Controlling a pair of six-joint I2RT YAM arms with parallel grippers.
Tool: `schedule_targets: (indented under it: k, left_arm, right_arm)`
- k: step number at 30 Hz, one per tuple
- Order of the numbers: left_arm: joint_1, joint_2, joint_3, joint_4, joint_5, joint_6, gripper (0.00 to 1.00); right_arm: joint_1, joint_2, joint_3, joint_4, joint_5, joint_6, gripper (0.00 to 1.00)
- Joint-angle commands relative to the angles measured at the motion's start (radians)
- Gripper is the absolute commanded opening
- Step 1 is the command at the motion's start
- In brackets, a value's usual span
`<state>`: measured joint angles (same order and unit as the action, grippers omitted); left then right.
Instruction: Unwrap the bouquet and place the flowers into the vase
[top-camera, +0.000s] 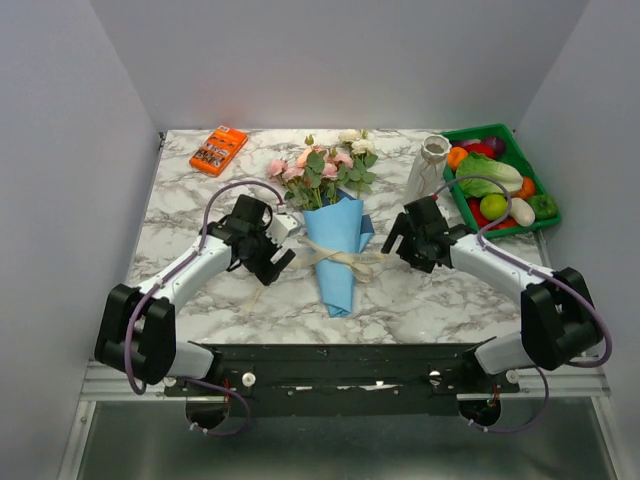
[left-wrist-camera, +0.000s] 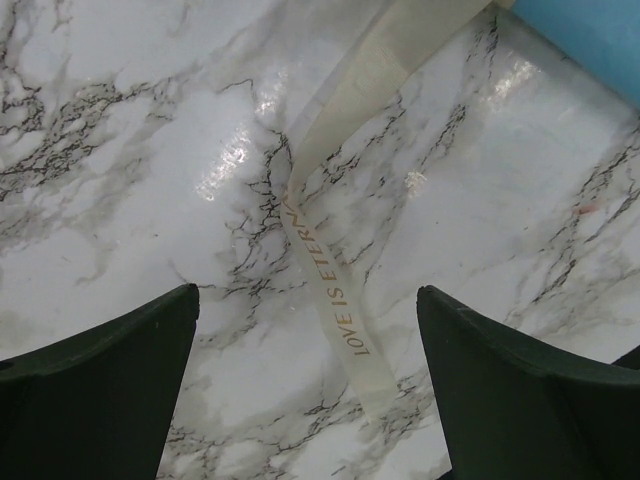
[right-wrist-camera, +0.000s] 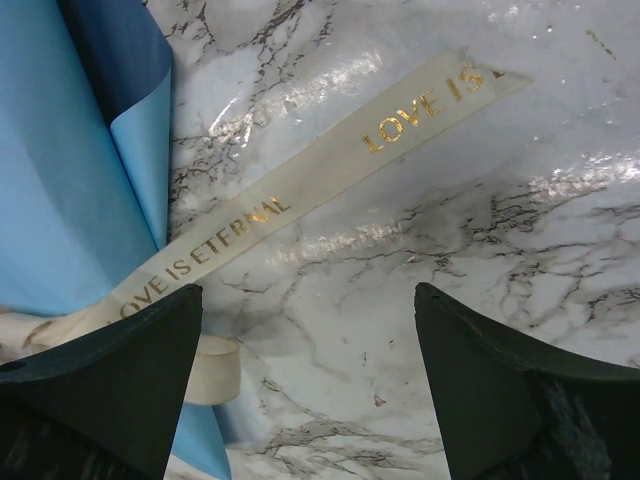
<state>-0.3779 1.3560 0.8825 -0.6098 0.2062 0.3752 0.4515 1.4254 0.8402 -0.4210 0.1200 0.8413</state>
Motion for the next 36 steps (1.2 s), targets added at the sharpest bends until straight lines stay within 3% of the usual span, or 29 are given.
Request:
schedule_targets:
  k: [1, 4, 6, 8, 17, 26, 30, 36]
  left_arm:
    - [-0.01, 0.035, -0.03, 0.088, -0.044, 0.036, 0.99]
    - [-0.016, 0.066, -0.042, 0.116, -0.05, 0.053, 0.97]
    - [-0.016, 0.103, -0.031, 0.107, -0.039, 0.073, 0.82]
    - [-0.018, 0.139, -0.011, 0.104, -0.034, 0.074, 0.78]
    - [-0.026, 0.195, -0.008, 0.154, -0.045, 0.077, 0.78]
    - [-0.029, 0.177, -0.048, 0.186, -0.067, 0.083, 0.56]
    - [-0.029, 0.173, -0.054, 0.196, -0.073, 0.08, 0.45]
    - [-0.036, 0.17, -0.065, 0.2, -0.074, 0.079, 0.42]
  right_arm:
    - [0.039, 0.072, 0.069, 0.019, 0.049, 0.065, 0.93]
    - [0.052, 0.108, 0.102, 0.007, 0.052, 0.09, 0.92]
    - [0.058, 0.119, 0.115, -0.001, 0.059, 0.108, 0.92]
    - [0.064, 0.127, 0.117, -0.004, 0.064, 0.117, 0.92]
    - [0.096, 0.176, 0.114, -0.01, 0.066, 0.172, 0.89]
    - [0.142, 0.291, 0.18, -0.002, 0.073, 0.289, 0.84]
    - [0.147, 0.303, 0.174, 0.02, 0.073, 0.352, 0.79]
    - [0.156, 0.319, 0.134, 0.039, 0.056, 0.485, 0.67]
